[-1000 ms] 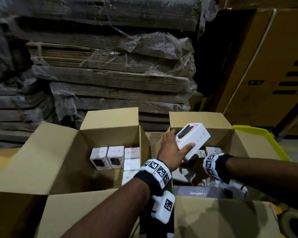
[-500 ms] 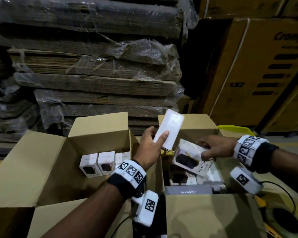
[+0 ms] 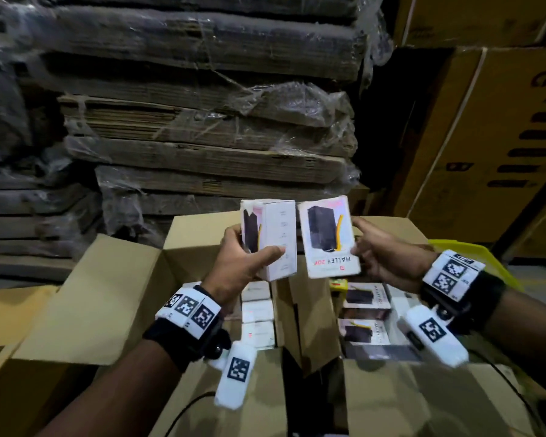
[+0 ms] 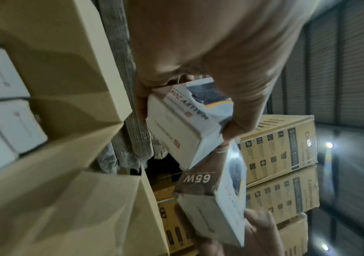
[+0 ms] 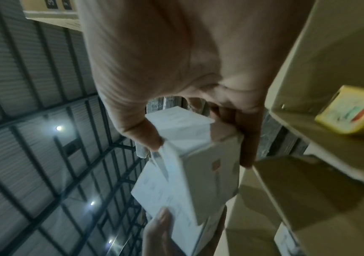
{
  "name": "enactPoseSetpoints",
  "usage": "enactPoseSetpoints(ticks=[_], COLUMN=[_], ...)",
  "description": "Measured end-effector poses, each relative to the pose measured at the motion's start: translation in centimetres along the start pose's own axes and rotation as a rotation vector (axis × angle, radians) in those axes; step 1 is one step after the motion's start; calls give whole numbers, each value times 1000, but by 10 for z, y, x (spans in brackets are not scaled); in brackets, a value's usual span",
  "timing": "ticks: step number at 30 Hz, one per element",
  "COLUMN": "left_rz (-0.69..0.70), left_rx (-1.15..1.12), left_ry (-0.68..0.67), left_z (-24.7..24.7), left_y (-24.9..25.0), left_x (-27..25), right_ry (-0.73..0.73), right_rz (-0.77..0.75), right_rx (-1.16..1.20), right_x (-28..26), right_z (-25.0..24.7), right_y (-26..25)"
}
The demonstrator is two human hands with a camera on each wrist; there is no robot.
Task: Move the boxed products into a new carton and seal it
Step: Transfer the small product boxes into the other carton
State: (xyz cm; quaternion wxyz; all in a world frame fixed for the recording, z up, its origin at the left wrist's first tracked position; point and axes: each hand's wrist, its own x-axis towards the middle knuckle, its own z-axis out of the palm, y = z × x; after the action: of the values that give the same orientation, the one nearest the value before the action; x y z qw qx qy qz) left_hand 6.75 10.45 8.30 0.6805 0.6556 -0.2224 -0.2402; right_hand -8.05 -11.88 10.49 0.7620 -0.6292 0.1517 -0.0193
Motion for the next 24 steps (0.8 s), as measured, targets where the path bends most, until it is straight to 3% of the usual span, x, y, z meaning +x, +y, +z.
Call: enactPoseSetpoints(ticks=[7, 10, 15, 18, 24], left_rz=[17, 27, 38, 12, -22], left_rx=[80, 89, 134, 247, 619], left_ry=[116, 93, 89, 127, 109], left_z=[-72, -99, -134, -153, -170], left_y=[-5, -12, -34, -47, -60], left_x=[11, 22, 37, 45, 63], right_ry=[18, 49, 209, 224, 276], right_rz=[17, 6, -62, -63, -24], right_rx=[259, 258, -165, -349, -1130], right_x=[50, 77, 120, 138, 164], right_z=[72, 100, 135, 139, 147], right_y=[9, 15, 26, 33, 45])
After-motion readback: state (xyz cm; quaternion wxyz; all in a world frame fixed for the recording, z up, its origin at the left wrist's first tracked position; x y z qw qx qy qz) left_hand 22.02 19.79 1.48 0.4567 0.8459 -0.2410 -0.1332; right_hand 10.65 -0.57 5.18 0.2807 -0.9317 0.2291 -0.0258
